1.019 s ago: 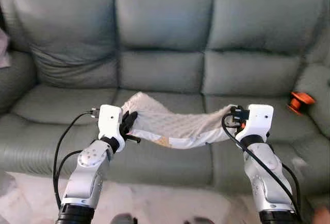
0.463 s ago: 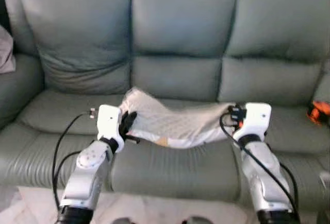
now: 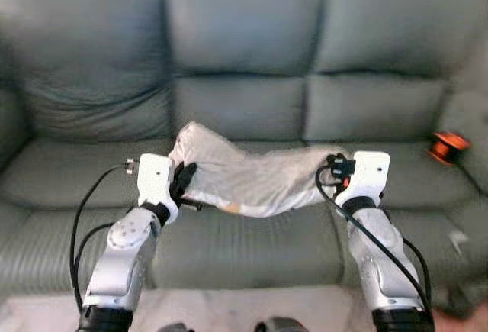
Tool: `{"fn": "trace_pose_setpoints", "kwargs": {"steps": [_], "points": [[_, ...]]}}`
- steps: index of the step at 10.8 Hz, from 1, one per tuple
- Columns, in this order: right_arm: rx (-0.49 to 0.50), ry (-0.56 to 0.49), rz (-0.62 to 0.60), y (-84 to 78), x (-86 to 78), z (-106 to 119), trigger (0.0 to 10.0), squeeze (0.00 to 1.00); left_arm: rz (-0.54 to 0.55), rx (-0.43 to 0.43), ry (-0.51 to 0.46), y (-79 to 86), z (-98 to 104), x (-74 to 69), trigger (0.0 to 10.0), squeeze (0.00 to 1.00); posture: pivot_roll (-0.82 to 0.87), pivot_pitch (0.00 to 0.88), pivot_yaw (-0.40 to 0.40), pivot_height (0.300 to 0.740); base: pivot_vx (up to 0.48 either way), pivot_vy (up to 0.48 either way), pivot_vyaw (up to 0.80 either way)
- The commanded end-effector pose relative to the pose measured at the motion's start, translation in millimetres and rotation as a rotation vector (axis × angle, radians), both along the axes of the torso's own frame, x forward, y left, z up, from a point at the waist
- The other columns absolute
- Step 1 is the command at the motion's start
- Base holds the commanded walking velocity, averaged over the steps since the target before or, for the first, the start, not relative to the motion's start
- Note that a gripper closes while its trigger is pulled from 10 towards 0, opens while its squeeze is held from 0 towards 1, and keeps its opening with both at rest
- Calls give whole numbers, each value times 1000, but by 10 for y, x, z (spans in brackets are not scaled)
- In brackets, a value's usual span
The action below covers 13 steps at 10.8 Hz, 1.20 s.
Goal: Move the pillow to the sofa
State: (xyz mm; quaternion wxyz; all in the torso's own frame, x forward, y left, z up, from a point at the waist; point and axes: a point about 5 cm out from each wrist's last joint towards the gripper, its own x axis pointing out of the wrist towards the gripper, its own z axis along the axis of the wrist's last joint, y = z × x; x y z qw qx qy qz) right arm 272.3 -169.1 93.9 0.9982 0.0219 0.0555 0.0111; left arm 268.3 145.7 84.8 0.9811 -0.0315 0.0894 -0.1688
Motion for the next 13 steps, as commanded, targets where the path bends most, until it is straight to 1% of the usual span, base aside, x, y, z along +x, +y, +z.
{"fn": "trace_pose_setpoints", "kwargs": {"steps": [1,2,3,5,8,13], "points": [[0,-20,2,1,24,49,10000,0,-18,-4,-42,-13,90,18,10000,0,-33,0,-34,740,0,0,-425],[1,-19,1,1,27,48,10000,0,-20,-8,-43,-16,92,16,10000,0,-32,0,-35,740,0,0,0],[0,-17,1,2,29,45,10000,0,-24,-11,-46,-20,96,12,10000,0,-33,0,-35,740,0,0,-800],[1,-19,2,4,29,46,10000,0,-35,-23,-53,-35,105,4,10000,0,-34,0,-34,740,261,0,-647],[1,-19,3,2,28,47,10000,0,-38,-25,-51,-43,106,3,10000,0,-35,0,-34,740,281,0,0],[-7,-16,15,8,37,45,10000,0,-25,-14,-32,-31,80,1,10000,0,-35,0,-38,740,0,0,0]]}}
